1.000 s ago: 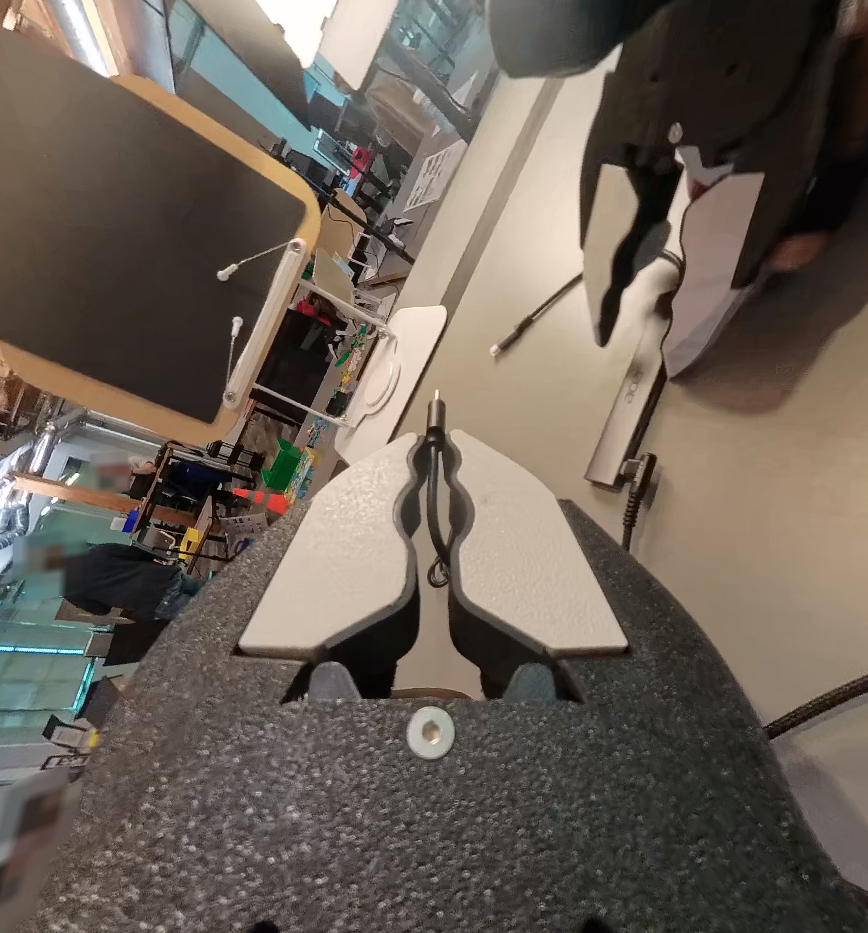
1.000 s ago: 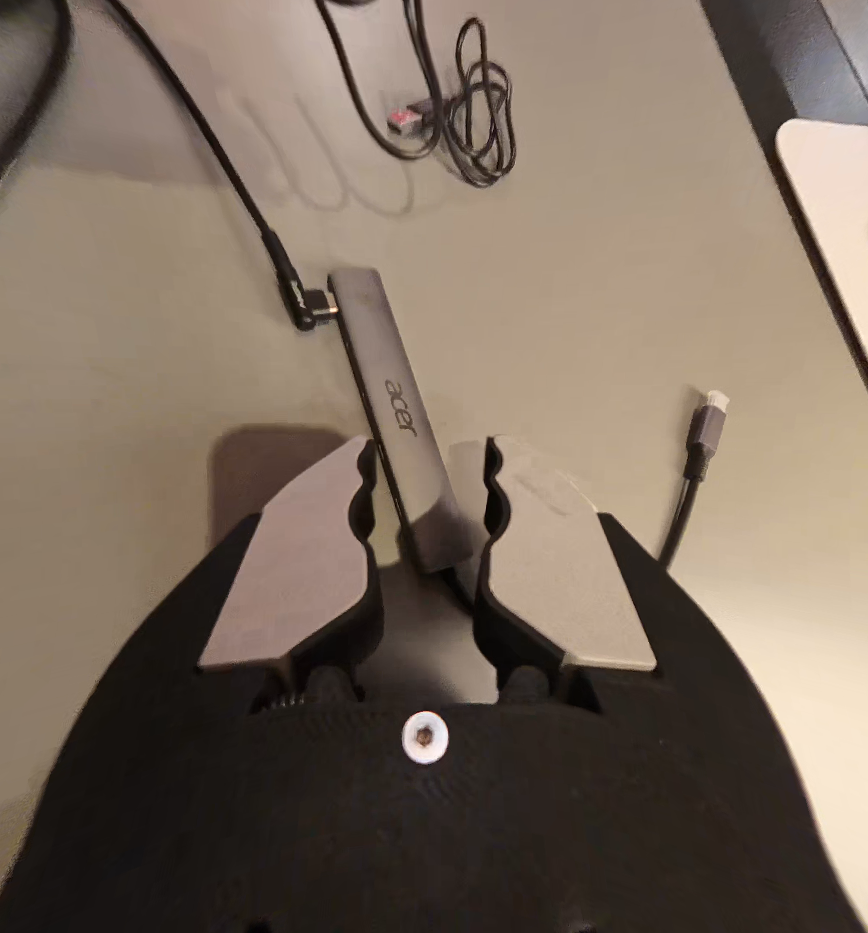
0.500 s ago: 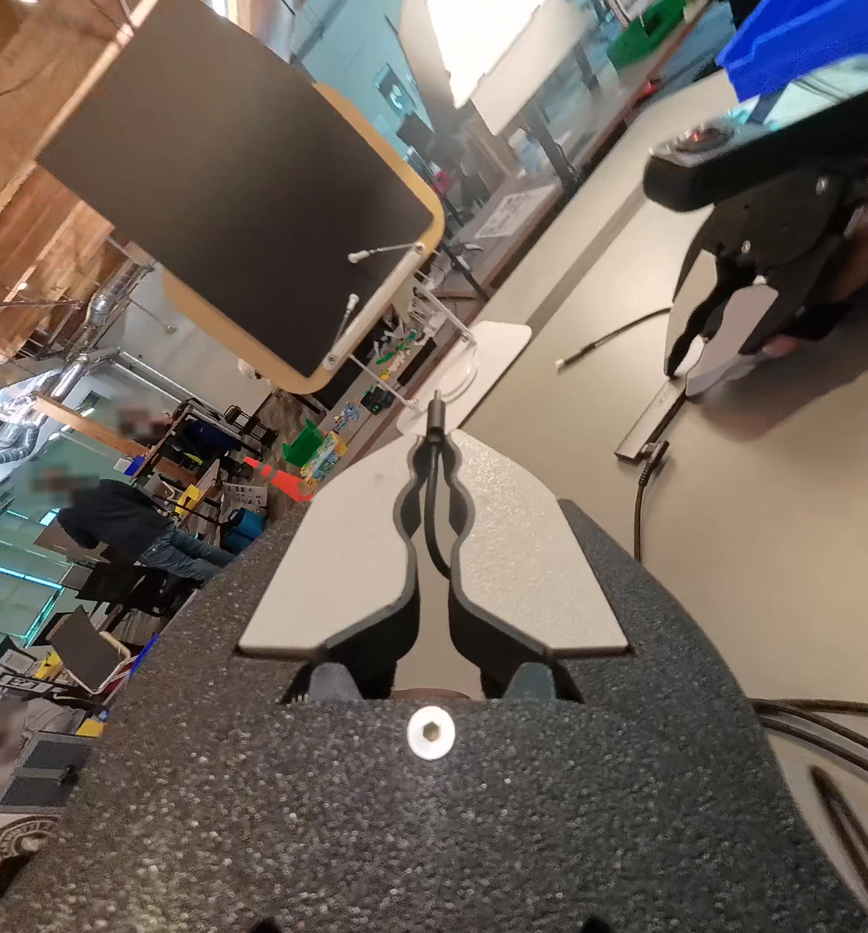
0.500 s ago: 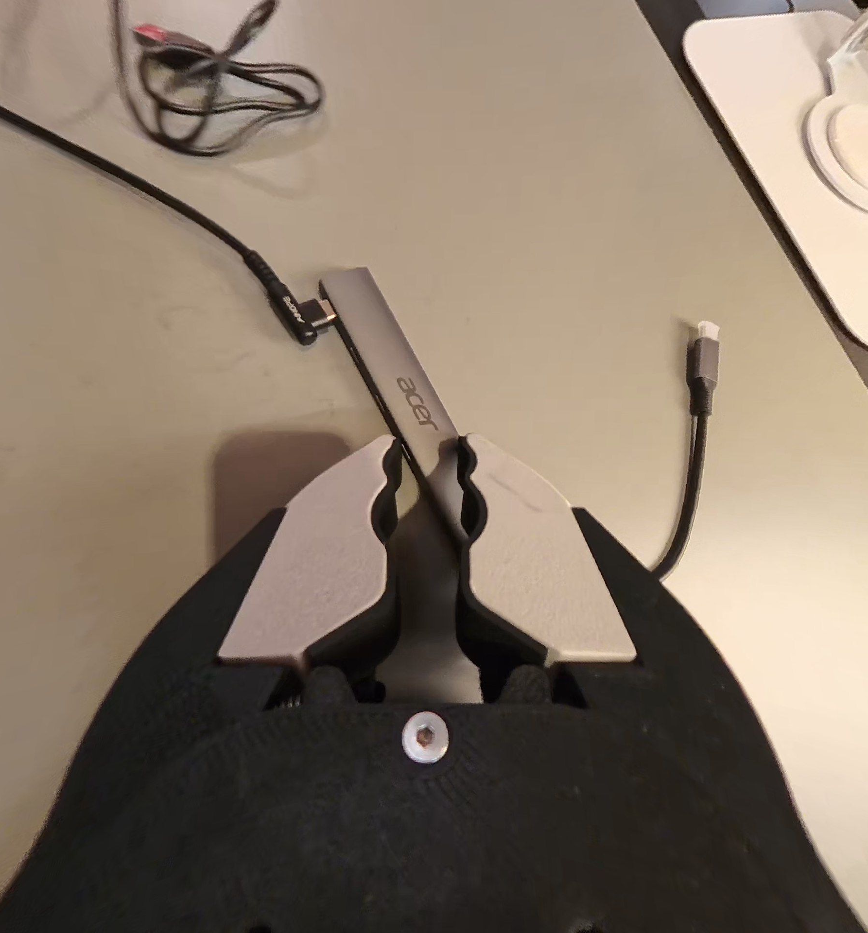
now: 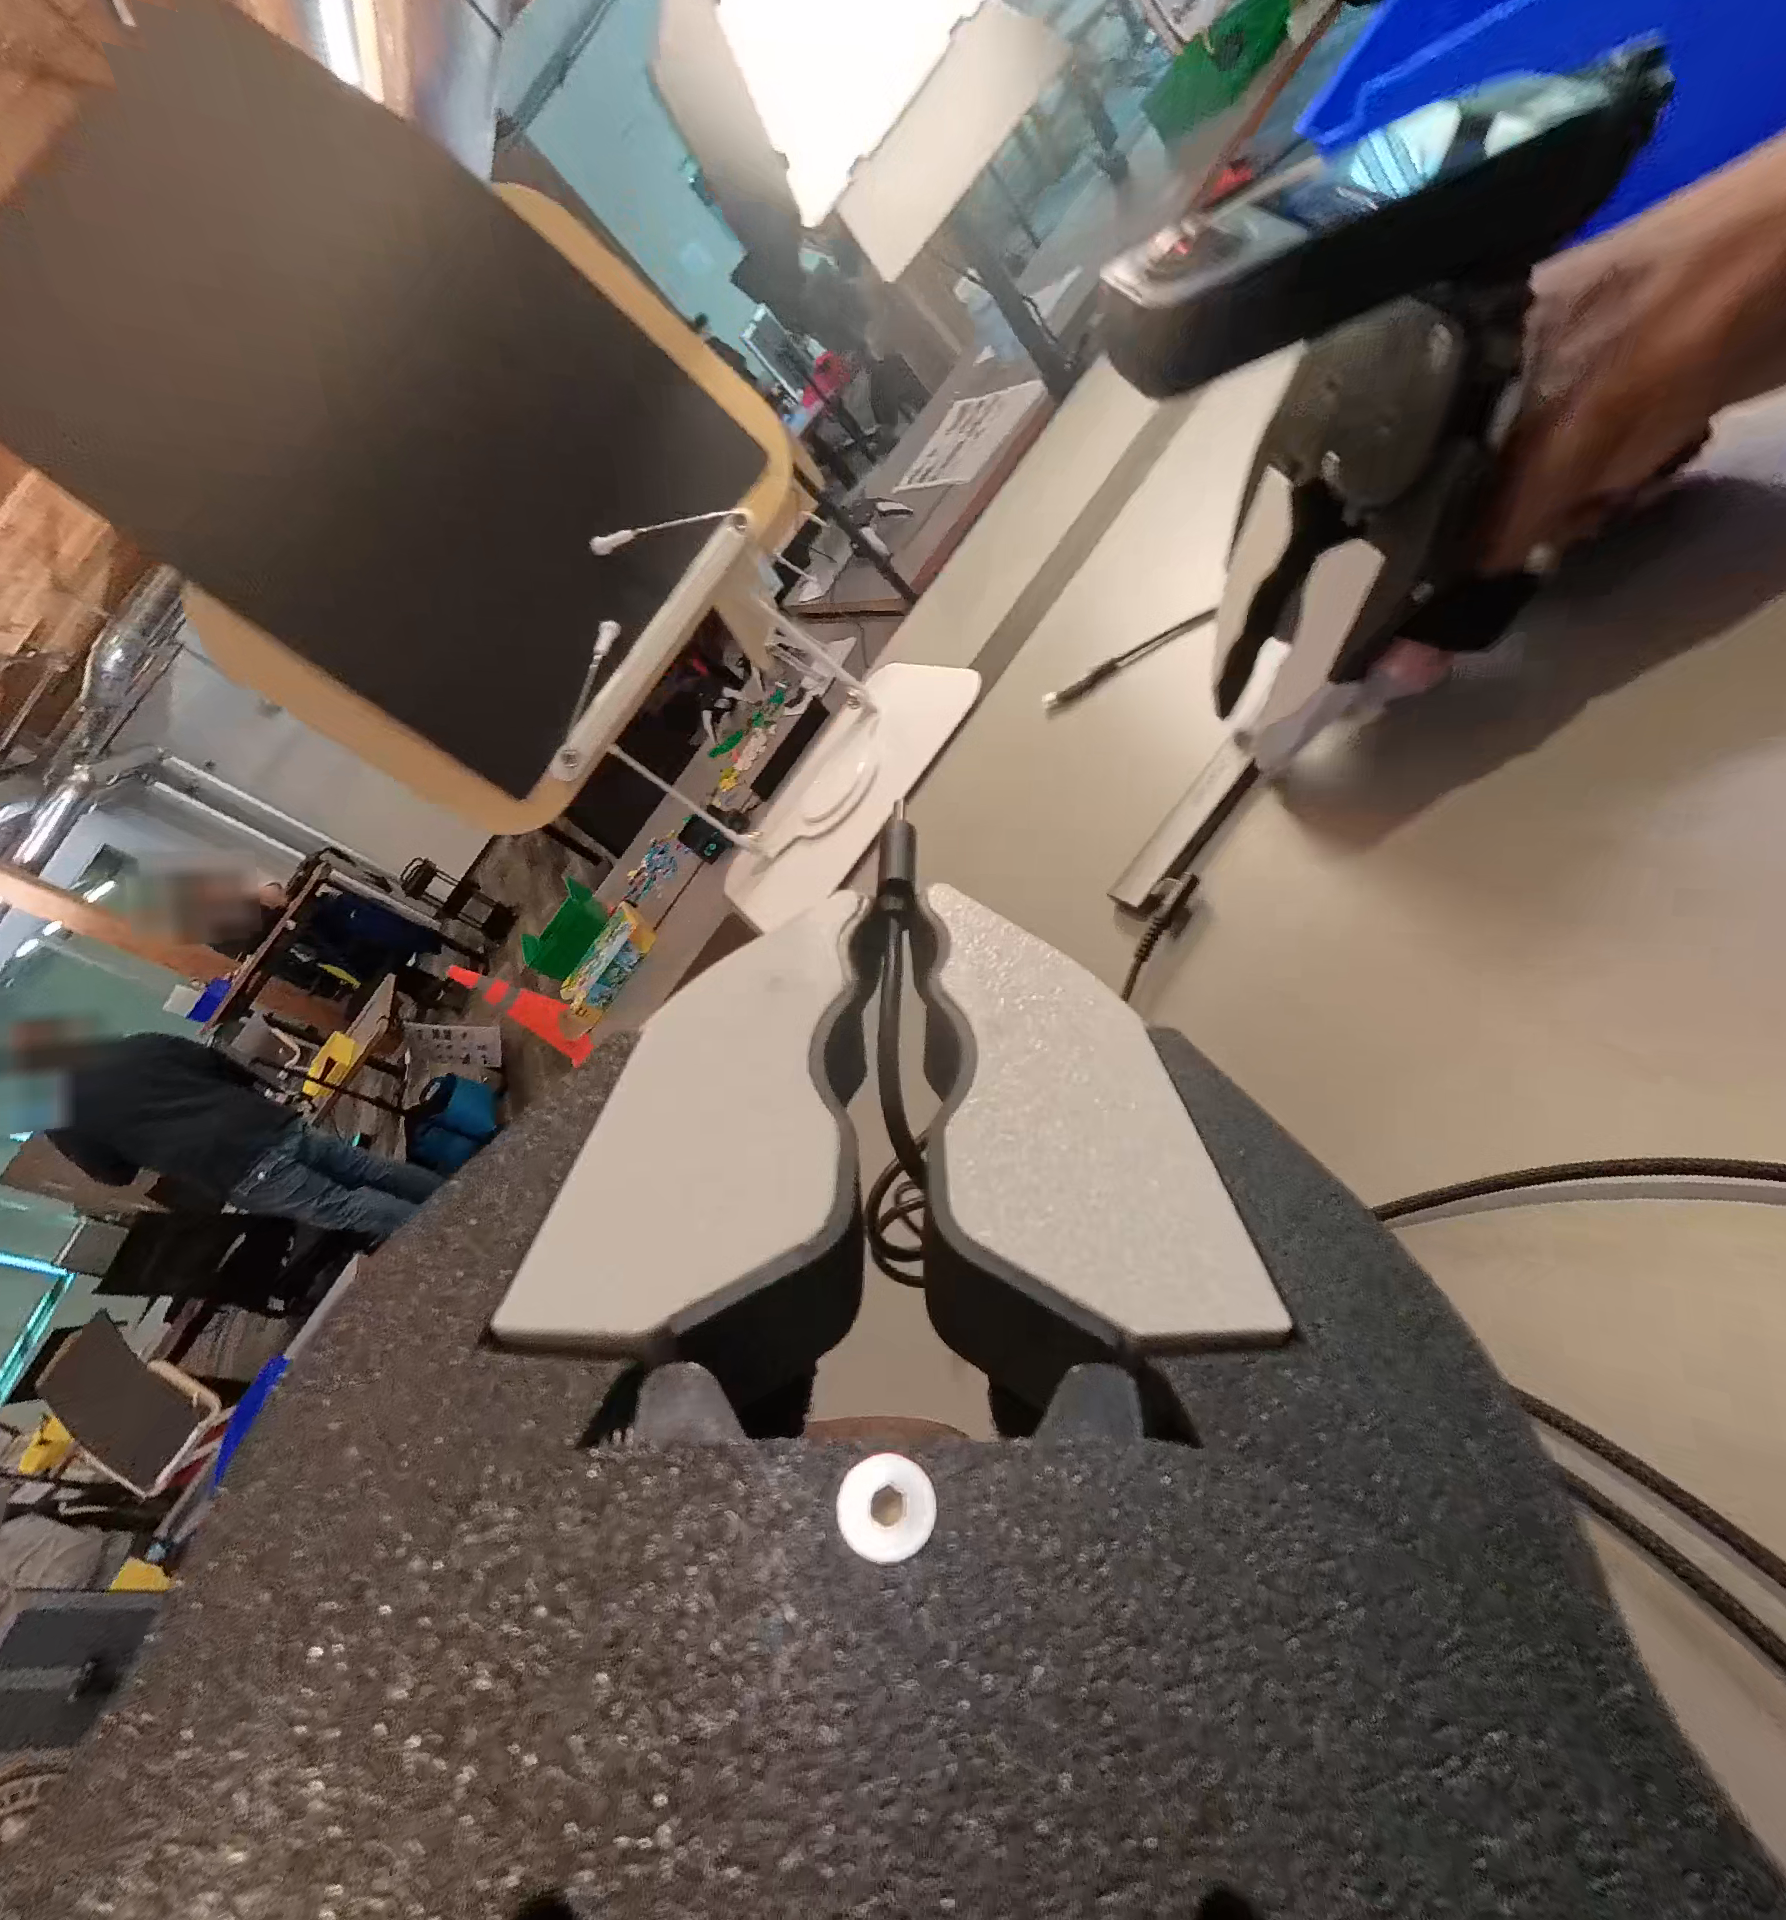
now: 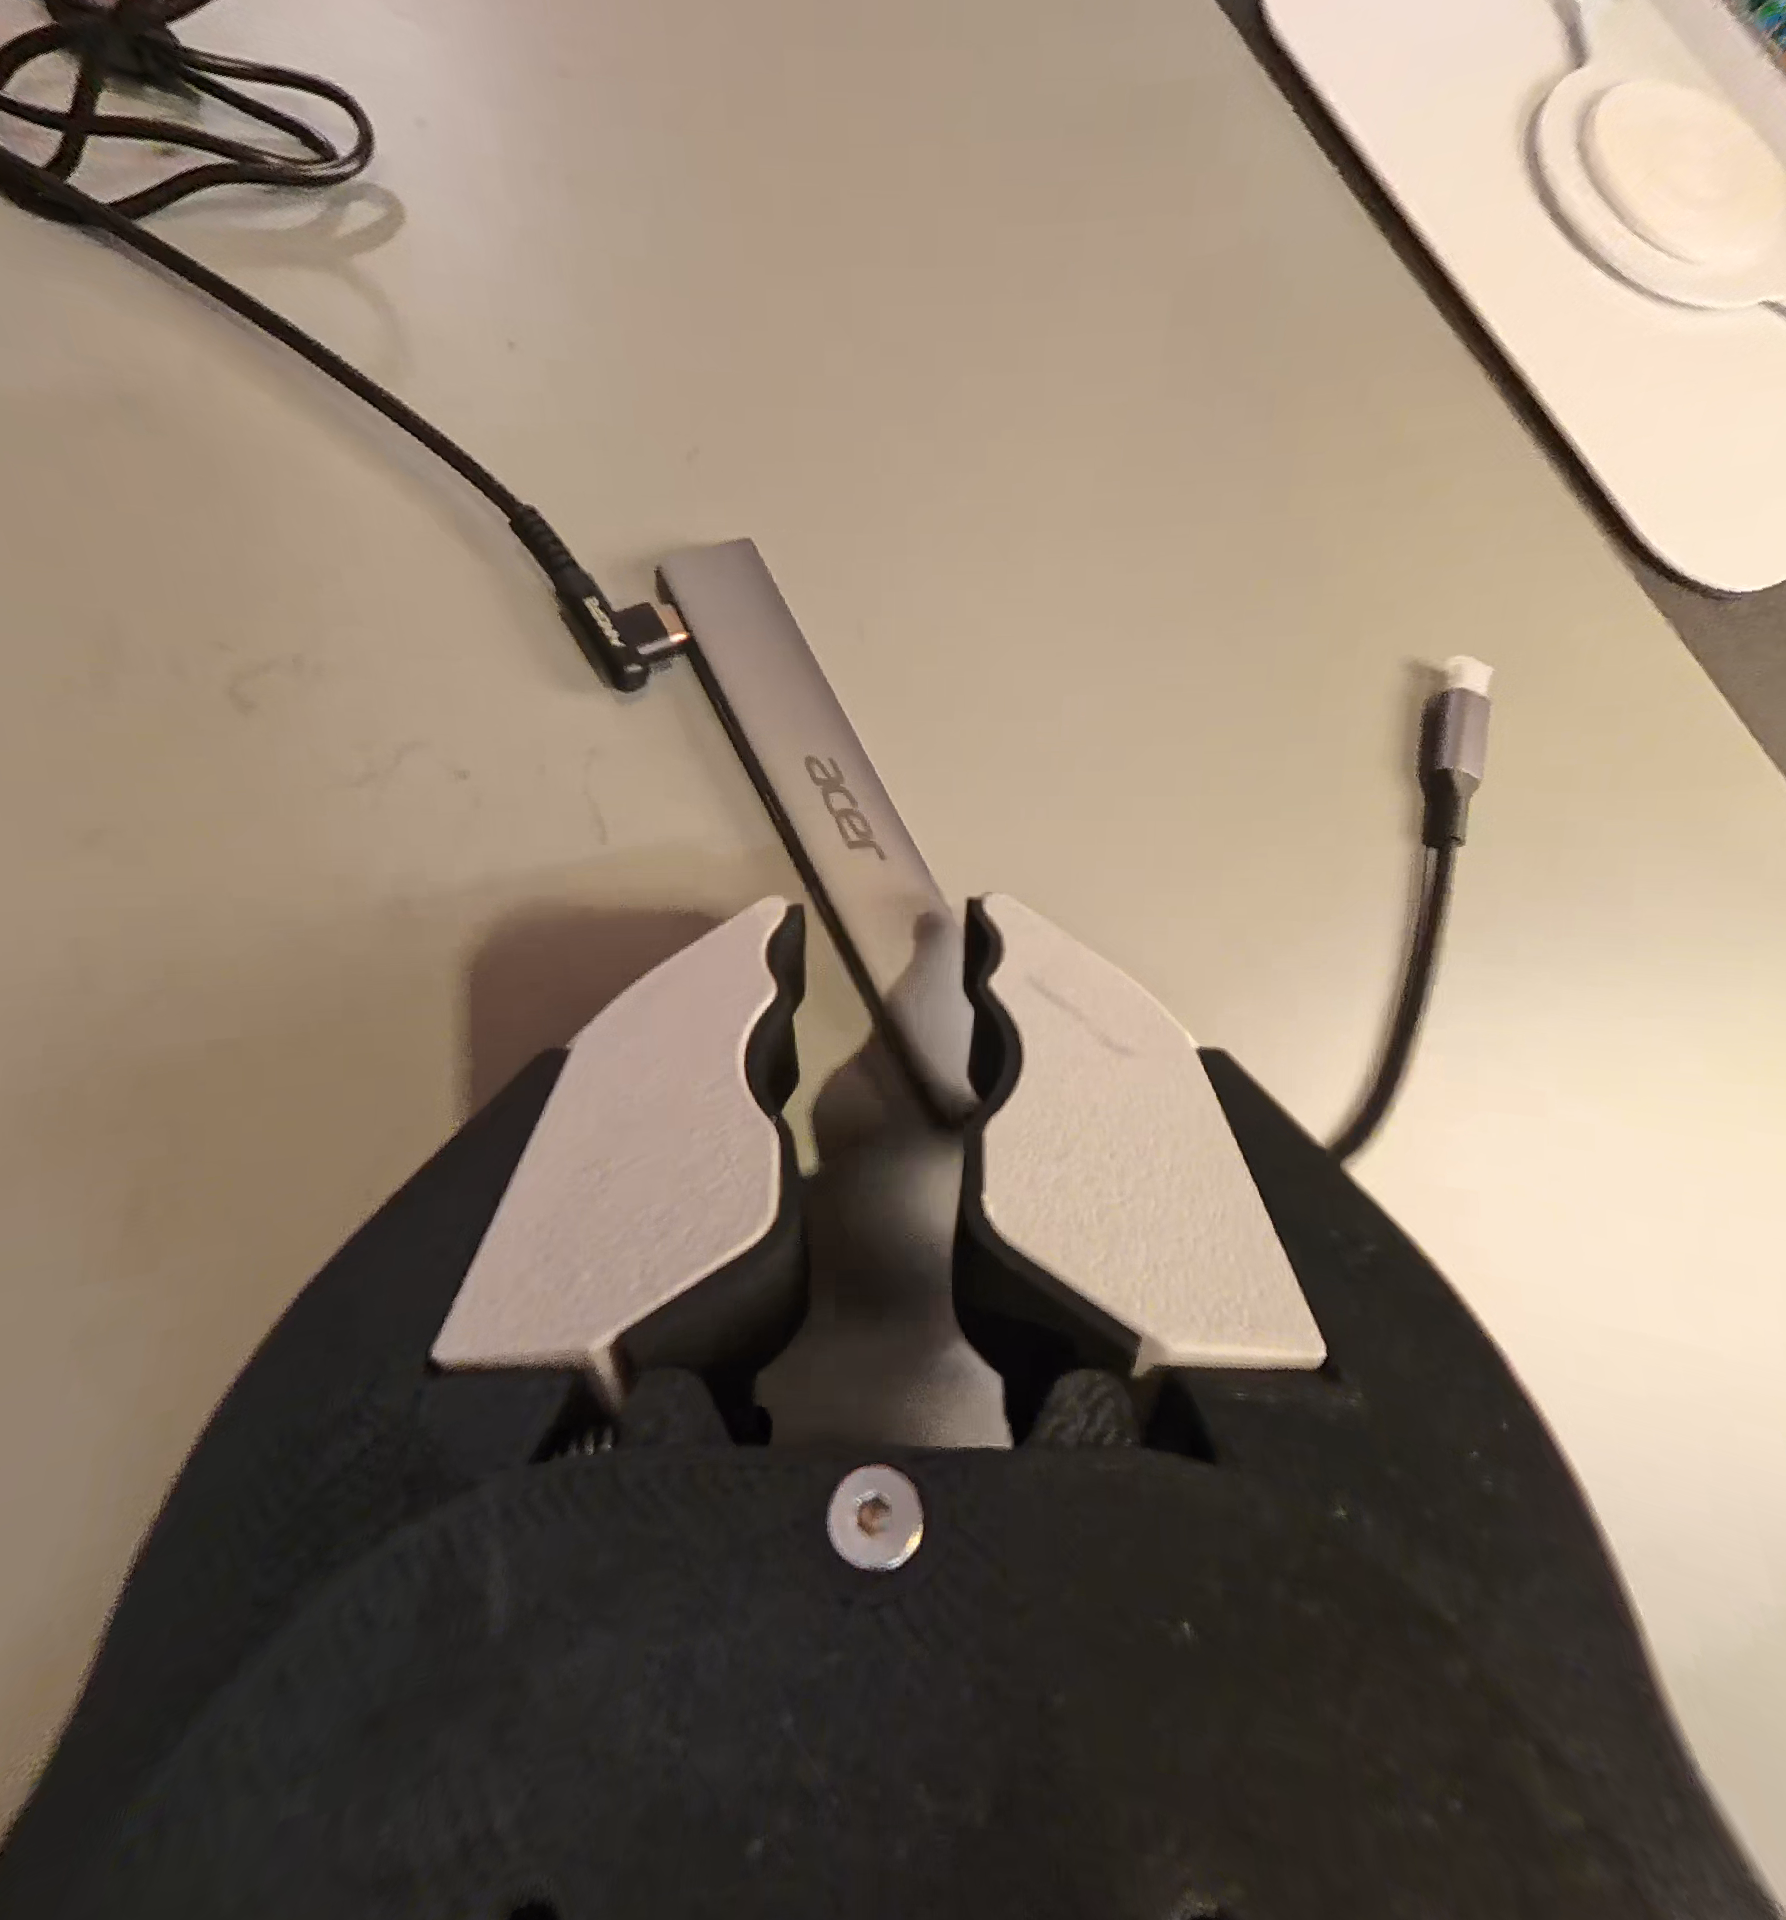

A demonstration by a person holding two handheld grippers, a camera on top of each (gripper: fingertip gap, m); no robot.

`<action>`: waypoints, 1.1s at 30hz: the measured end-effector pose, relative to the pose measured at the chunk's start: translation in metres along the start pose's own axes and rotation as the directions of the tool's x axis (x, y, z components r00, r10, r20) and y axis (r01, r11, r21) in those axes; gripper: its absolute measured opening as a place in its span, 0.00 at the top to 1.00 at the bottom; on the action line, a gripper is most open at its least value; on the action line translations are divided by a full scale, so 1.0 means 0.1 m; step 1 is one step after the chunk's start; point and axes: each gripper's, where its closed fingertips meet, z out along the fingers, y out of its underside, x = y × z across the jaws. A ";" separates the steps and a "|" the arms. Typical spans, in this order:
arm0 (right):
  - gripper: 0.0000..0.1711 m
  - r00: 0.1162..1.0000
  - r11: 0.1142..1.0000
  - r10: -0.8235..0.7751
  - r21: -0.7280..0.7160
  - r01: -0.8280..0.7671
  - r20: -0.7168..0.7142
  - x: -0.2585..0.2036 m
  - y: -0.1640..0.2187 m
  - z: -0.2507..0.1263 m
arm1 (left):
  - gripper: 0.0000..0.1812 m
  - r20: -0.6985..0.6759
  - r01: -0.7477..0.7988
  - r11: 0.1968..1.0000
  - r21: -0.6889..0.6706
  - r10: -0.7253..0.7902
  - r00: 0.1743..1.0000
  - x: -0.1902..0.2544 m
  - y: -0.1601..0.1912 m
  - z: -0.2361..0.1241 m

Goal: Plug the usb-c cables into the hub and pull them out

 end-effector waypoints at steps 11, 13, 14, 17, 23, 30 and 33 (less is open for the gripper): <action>0.76 0.989 0.992 -0.092 -0.075 0.102 0.117 -0.02 0.02 0.09 | 0.97 -0.160 -0.281 0.955 -0.090 0.265 0.951 0.82 0.20 0.76; 0.86 0.991 0.996 -0.051 -0.071 0.060 0.123 -0.05 -0.01 0.12 | 0.97 -0.177 -0.340 0.935 -0.106 0.318 0.931 0.90 0.27 0.86; 0.86 0.992 0.997 -0.027 -0.075 0.036 0.120 -0.05 -0.02 0.13 | 0.97 -0.180 -0.361 0.926 -0.114 0.338 0.924 0.92 0.30 0.92; 0.86 0.992 0.996 0.032 -0.089 -0.021 0.119 -0.06 -0.01 0.13 | 0.97 -0.183 -0.409 0.900 -0.151 0.381 0.906 0.97 0.41 1.08; 0.86 0.986 0.988 0.130 -0.095 -0.120 0.105 -0.13 -0.04 0.13 | 0.97 -0.167 -0.487 0.838 -0.247 0.458 0.873 1.05 0.56 1.37; 0.86 0.965 0.979 0.196 -0.093 -0.182 0.174 -0.23 -0.09 0.13 | 0.97 -0.194 -0.576 0.769 -0.277 0.542 0.817 1.12 0.75 1.51; 0.86 0.950 0.970 0.241 -0.087 -0.228 0.197 -0.23 -0.11 0.12 | 0.97 -0.204 -0.593 0.765 -0.249 0.558 0.805 1.15 0.73 1.51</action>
